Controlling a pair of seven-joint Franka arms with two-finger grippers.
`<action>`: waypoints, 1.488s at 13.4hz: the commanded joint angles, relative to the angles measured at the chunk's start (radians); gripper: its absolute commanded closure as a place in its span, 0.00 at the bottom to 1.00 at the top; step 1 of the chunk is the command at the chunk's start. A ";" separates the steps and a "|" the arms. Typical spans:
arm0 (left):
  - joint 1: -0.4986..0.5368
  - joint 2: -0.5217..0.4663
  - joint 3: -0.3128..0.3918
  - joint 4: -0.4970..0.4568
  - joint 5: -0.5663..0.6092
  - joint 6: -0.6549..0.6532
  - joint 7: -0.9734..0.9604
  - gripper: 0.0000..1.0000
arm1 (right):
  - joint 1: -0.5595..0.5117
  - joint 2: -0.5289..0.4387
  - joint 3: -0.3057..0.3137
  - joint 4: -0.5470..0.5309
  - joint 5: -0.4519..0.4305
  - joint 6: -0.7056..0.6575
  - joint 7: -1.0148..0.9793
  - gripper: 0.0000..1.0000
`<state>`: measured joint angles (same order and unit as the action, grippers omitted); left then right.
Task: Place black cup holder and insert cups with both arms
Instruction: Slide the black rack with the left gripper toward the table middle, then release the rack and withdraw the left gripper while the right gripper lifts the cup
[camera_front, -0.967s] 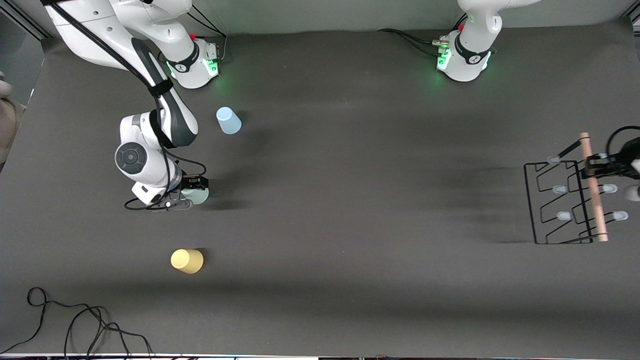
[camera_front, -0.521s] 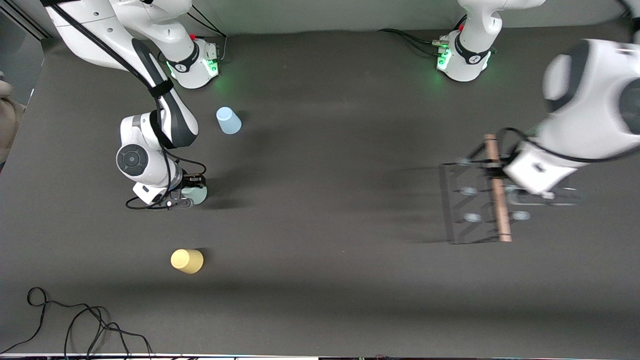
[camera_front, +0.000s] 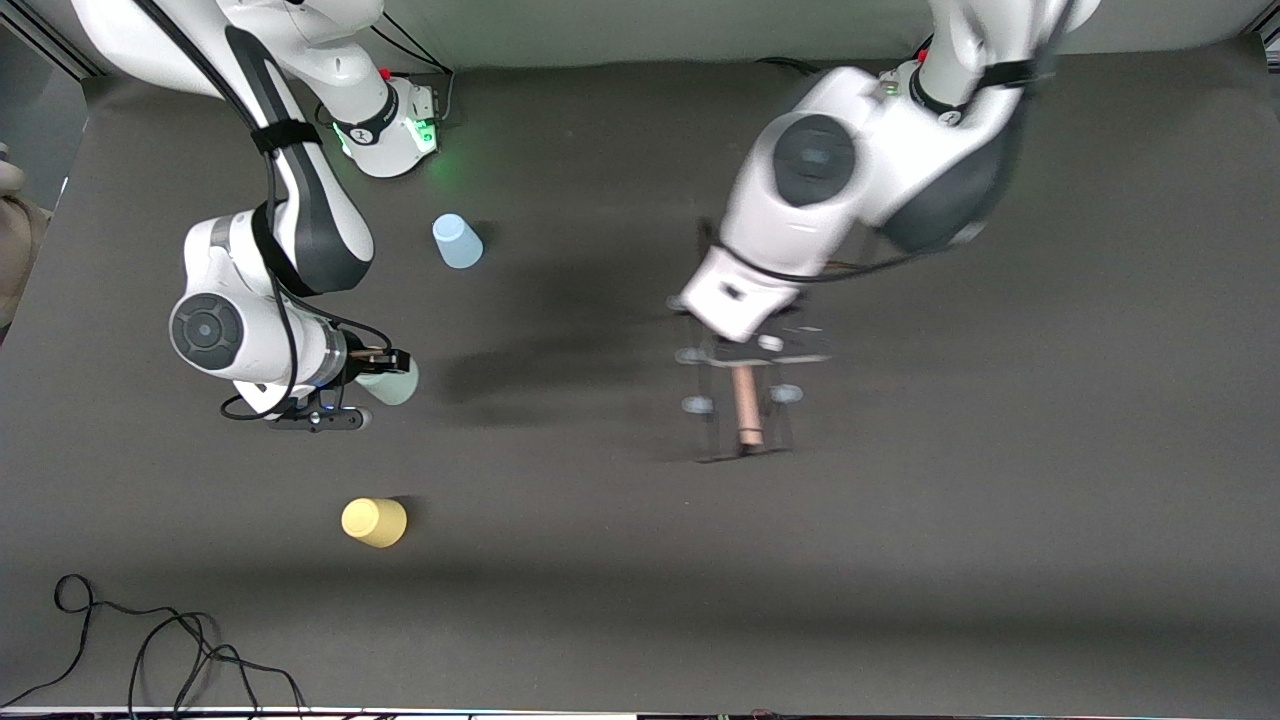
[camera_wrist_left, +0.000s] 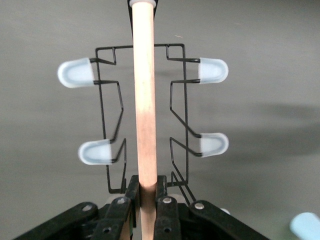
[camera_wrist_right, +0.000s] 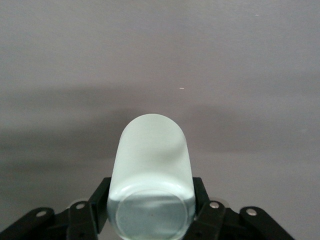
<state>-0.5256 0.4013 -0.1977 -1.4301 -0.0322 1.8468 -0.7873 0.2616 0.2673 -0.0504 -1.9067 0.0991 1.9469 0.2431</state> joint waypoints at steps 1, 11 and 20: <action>-0.109 0.080 0.020 0.074 0.029 0.060 -0.116 1.00 | 0.031 0.018 -0.005 0.069 0.037 -0.023 0.062 0.66; -0.224 0.240 0.020 0.073 0.121 0.242 -0.204 1.00 | 0.047 0.020 -0.002 0.172 0.037 -0.115 0.120 0.66; -0.035 0.084 0.017 -0.008 0.042 0.135 -0.028 0.00 | 0.160 -0.027 -0.003 0.230 0.036 -0.249 0.251 0.66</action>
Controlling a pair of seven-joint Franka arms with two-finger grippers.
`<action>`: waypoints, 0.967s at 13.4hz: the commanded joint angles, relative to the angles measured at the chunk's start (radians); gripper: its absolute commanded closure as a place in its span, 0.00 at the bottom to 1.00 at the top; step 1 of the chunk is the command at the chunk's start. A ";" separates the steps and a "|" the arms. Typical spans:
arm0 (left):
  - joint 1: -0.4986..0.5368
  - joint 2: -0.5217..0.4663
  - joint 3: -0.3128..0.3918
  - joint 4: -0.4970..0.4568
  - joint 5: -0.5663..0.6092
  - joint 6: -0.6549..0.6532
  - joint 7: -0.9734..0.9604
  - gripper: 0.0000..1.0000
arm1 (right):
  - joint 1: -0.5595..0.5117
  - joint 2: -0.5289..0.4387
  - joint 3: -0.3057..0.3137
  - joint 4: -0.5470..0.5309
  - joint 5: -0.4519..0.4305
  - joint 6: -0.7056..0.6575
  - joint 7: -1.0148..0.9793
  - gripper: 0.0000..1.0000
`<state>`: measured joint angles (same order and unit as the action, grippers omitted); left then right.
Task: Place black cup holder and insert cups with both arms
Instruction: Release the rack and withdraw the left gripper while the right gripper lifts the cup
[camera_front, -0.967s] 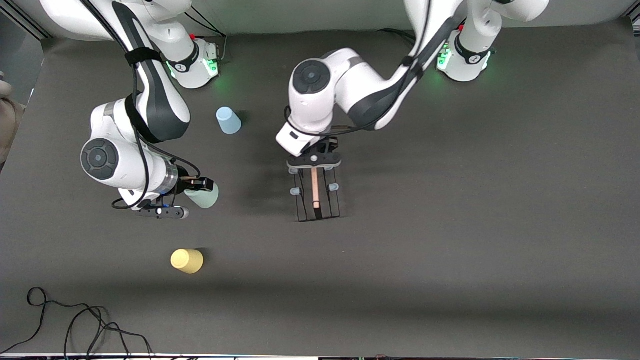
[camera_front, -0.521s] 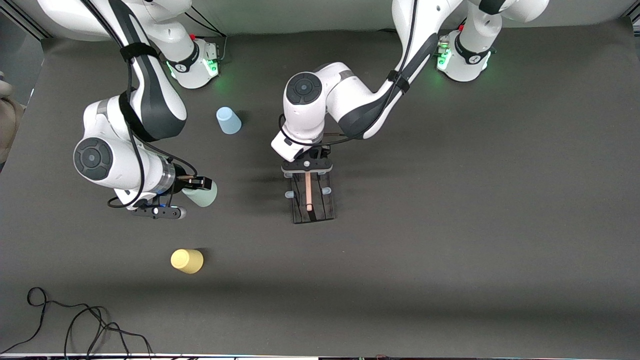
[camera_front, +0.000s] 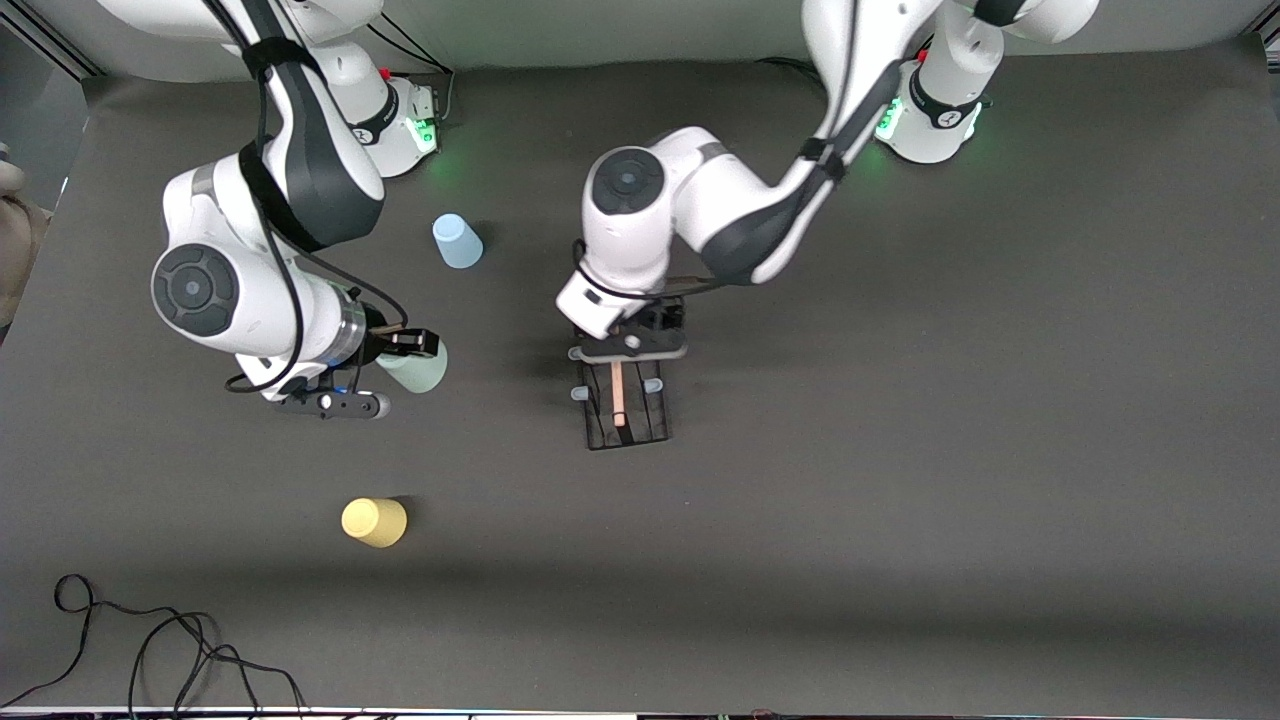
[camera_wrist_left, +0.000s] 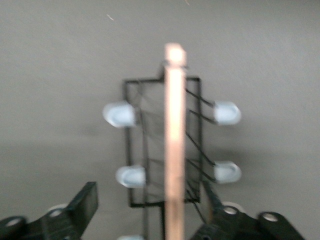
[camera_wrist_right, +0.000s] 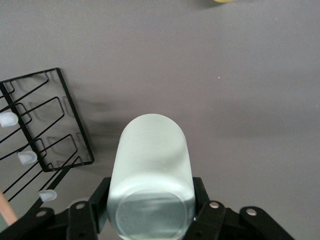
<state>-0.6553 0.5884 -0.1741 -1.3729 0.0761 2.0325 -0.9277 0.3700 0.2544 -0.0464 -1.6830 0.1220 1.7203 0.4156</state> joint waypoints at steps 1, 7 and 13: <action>0.153 -0.160 -0.005 -0.112 -0.114 -0.072 0.189 0.00 | 0.075 -0.011 -0.007 0.008 0.014 -0.016 0.107 0.66; 0.518 -0.384 -0.004 -0.264 -0.185 -0.297 0.648 0.00 | 0.288 0.017 -0.007 0.003 0.016 0.004 0.314 0.67; 0.763 -0.482 0.004 -0.262 -0.180 -0.446 0.925 0.00 | 0.365 0.100 -0.009 -0.003 0.084 0.156 0.393 0.67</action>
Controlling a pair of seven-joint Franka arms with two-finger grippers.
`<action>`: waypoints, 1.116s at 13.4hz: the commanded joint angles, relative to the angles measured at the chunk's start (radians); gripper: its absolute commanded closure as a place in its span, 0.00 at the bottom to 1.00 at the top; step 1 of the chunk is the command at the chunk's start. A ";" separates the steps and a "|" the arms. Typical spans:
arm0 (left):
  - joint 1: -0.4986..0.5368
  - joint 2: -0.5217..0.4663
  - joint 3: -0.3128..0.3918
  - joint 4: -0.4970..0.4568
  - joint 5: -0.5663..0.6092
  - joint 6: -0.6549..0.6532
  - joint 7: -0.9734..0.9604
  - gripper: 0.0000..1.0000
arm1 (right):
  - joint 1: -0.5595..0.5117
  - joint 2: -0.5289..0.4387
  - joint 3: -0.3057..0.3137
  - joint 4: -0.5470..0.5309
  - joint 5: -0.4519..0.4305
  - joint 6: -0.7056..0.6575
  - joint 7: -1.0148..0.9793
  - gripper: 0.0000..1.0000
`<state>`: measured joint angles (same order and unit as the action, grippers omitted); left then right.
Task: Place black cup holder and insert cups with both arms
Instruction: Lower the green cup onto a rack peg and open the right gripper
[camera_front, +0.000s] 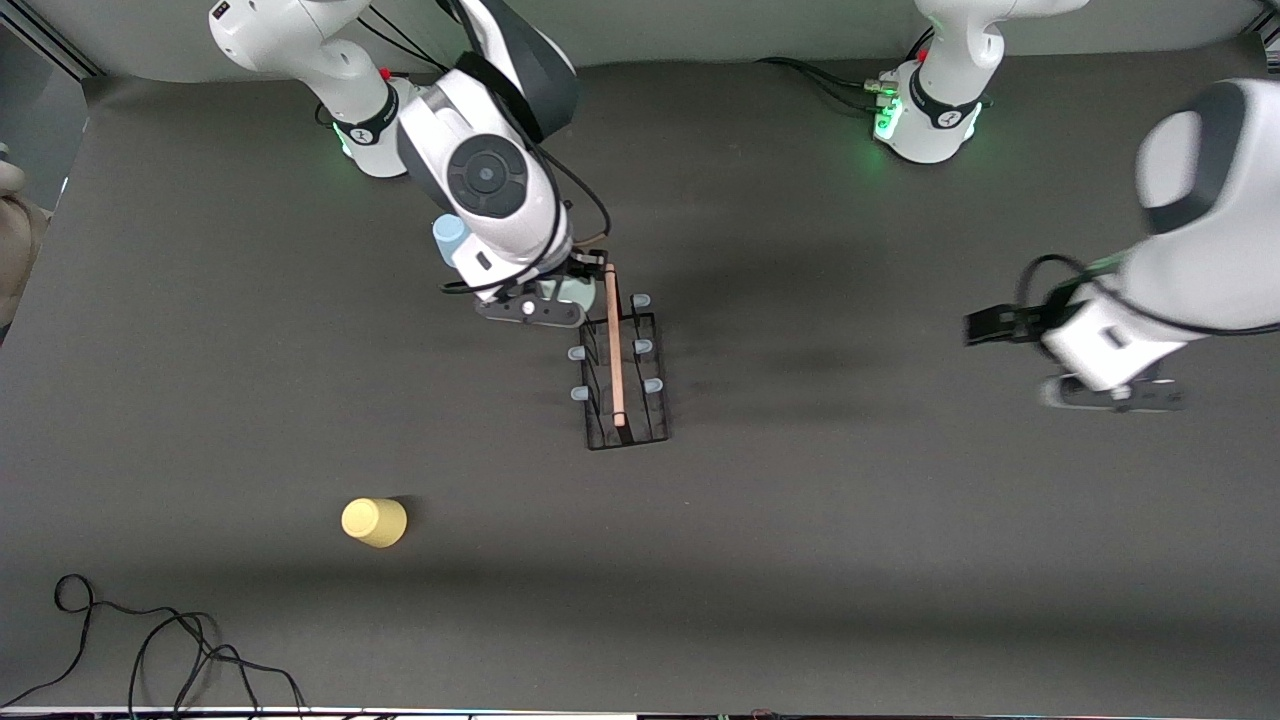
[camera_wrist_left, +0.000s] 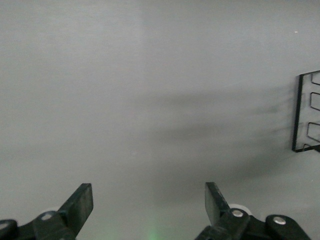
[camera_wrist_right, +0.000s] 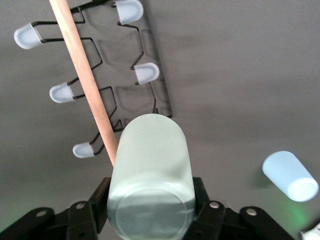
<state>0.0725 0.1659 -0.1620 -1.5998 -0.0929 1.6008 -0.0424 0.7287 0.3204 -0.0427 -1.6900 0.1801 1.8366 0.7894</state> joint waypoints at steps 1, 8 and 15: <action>0.038 -0.072 -0.004 -0.035 -0.001 -0.016 0.038 0.00 | 0.006 0.046 -0.013 0.004 0.015 0.043 0.018 0.67; -0.098 -0.160 0.139 -0.045 0.073 -0.052 0.041 0.00 | 0.000 0.063 -0.019 -0.008 0.010 0.041 0.010 0.67; -0.160 -0.172 0.206 -0.035 0.111 -0.053 0.088 0.00 | -0.017 0.049 -0.045 -0.008 0.012 0.035 -0.004 0.00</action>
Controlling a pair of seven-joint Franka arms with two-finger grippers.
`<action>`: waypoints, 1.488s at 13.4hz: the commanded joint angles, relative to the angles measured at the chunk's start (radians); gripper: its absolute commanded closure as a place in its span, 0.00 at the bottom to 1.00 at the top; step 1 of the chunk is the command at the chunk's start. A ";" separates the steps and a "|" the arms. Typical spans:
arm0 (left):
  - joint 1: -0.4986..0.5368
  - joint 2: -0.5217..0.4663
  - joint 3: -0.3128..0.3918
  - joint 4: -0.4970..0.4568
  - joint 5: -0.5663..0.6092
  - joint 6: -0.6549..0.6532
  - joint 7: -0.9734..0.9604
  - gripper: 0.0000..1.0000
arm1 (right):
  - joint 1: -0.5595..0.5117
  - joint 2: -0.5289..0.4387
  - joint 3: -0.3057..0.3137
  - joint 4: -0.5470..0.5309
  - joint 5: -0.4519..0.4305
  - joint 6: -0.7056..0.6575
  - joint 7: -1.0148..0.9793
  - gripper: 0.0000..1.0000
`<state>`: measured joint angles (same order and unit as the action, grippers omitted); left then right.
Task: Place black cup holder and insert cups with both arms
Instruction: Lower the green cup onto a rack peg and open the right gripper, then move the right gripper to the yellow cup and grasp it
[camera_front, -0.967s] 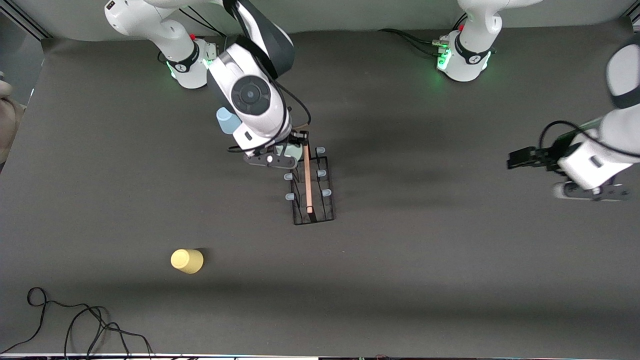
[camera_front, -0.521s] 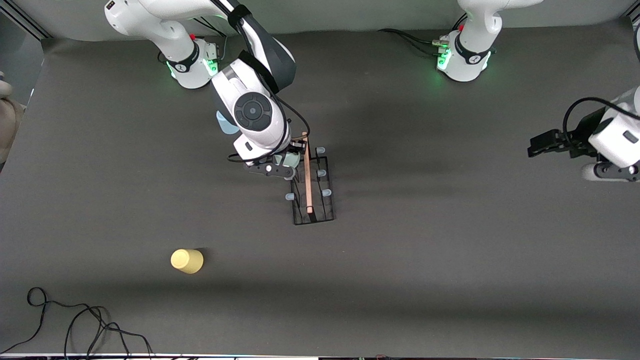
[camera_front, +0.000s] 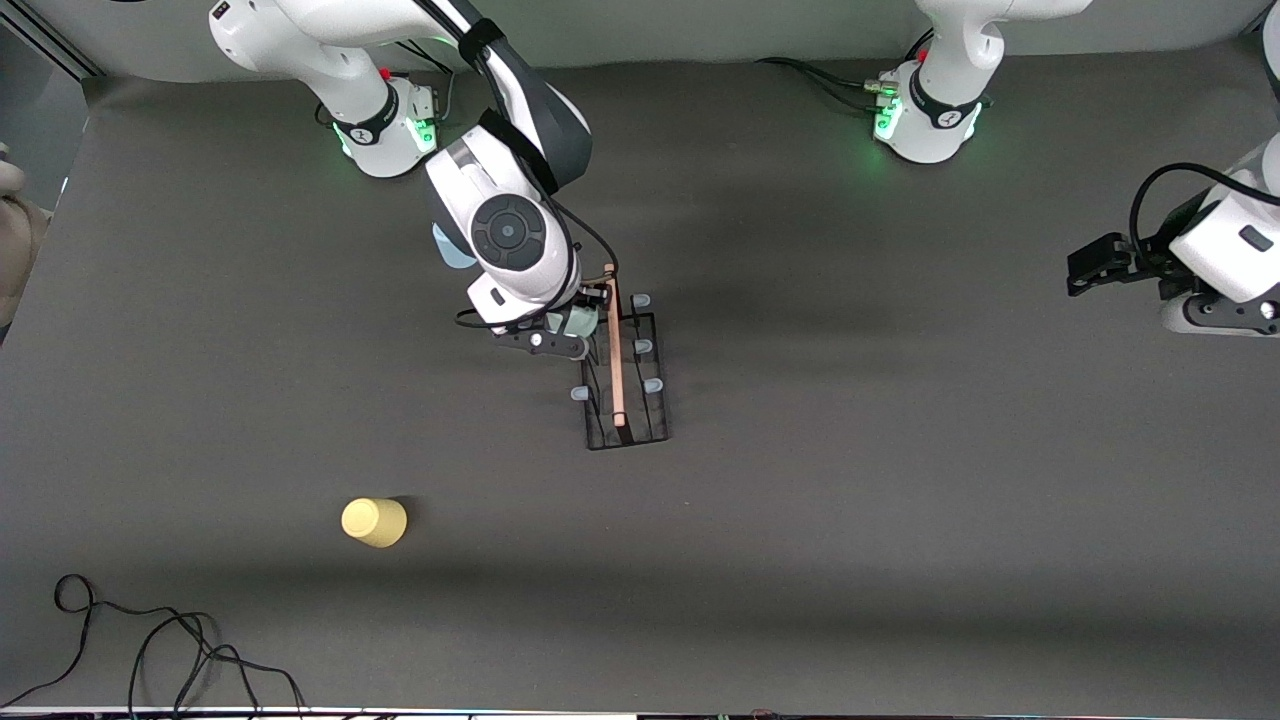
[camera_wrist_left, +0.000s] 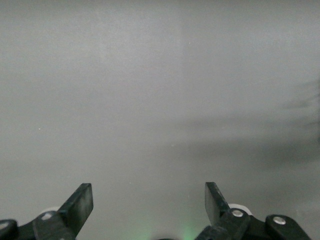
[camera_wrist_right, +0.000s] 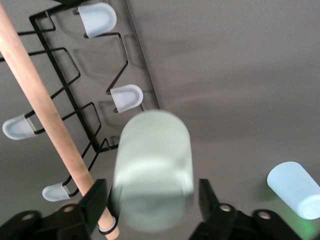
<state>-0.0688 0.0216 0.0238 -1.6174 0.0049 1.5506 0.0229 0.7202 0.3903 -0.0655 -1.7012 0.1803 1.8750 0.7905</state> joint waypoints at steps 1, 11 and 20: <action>-0.019 -0.028 0.021 -0.015 0.012 -0.001 0.022 0.00 | -0.010 -0.028 -0.045 0.006 0.011 -0.004 -0.037 0.01; -0.022 -0.029 0.011 -0.007 -0.025 -0.001 -0.035 0.00 | -0.260 0.102 -0.287 0.028 0.037 0.292 -0.729 0.00; -0.026 -0.029 0.011 -0.006 0.013 -0.050 -0.017 0.00 | -0.318 0.363 -0.283 0.210 0.110 0.407 -0.738 0.01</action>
<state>-0.0806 0.0125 0.0287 -1.6153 -0.0068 1.5227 0.0068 0.4141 0.7270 -0.3535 -1.5264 0.2680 2.2655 0.0704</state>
